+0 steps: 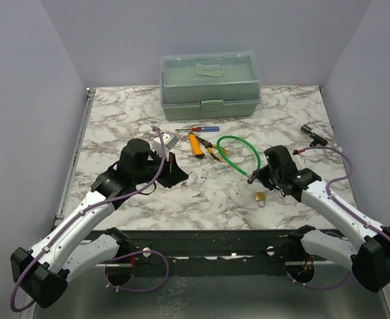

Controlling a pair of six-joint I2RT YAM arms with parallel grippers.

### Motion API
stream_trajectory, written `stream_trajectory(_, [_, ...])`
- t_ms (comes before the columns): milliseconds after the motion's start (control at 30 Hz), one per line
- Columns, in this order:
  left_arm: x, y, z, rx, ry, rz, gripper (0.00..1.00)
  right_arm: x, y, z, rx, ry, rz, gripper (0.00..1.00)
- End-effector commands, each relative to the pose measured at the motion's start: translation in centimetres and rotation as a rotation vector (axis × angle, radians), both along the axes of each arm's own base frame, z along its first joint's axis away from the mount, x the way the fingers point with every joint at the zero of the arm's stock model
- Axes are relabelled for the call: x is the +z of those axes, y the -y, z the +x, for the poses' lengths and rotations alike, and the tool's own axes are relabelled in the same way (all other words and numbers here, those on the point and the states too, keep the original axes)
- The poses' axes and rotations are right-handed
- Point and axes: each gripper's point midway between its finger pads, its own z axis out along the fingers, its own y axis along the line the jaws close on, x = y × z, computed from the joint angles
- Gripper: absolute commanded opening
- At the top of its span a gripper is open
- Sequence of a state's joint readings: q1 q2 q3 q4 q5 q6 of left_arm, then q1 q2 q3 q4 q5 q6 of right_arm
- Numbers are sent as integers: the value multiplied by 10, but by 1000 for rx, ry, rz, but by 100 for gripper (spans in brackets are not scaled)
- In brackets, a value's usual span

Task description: Unlock with the key

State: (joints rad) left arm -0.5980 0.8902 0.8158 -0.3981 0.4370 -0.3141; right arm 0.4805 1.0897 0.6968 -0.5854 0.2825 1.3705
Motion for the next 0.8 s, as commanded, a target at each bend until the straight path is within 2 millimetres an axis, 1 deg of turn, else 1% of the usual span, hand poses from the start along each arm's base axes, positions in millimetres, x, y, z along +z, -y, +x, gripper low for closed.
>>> stream_trajectory(0, [7,10,1,-26,12,-44,0,50,-12,24,75,246,59,0])
stream_trajectory(33, [8,10,6,-10,21,-42,0,55,-13,25,91,262,57,0])
stream_trajectory(100, [7,10,17,24,58,-18,0,59,-16,26,112,261,52,0])
stream_trajectory(167, [7,10,25,47,132,23,0,56,-19,28,129,225,37,0])
stream_trajectory(267, [8,17,31,36,260,119,0,48,-22,29,125,132,17,0])
stream_trajectory(400, [-2,28,37,-7,404,307,0,41,-31,36,169,63,-8,0])
stream_trajectory(500, [-13,32,39,-51,510,448,0,36,-31,37,226,57,-52,1])
stream_trajectory(533, [-16,33,39,-81,559,500,0,33,-29,36,240,55,-71,8])
stream_trajectory(600, [-22,35,38,-113,618,575,0,26,-25,31,253,34,-100,33])
stream_trajectory(633, [-26,38,37,-131,640,607,0,22,-23,29,252,17,-109,43])
stream_trajectory(700, [-30,38,39,-152,689,667,0,17,-22,25,254,-11,-111,67])
stream_trajectory(733, [-32,40,36,-178,722,690,0,14,-23,23,258,-24,-108,74])
stream_trajectory(767, [-32,41,35,-196,762,714,0,12,-23,22,258,-36,-107,77])
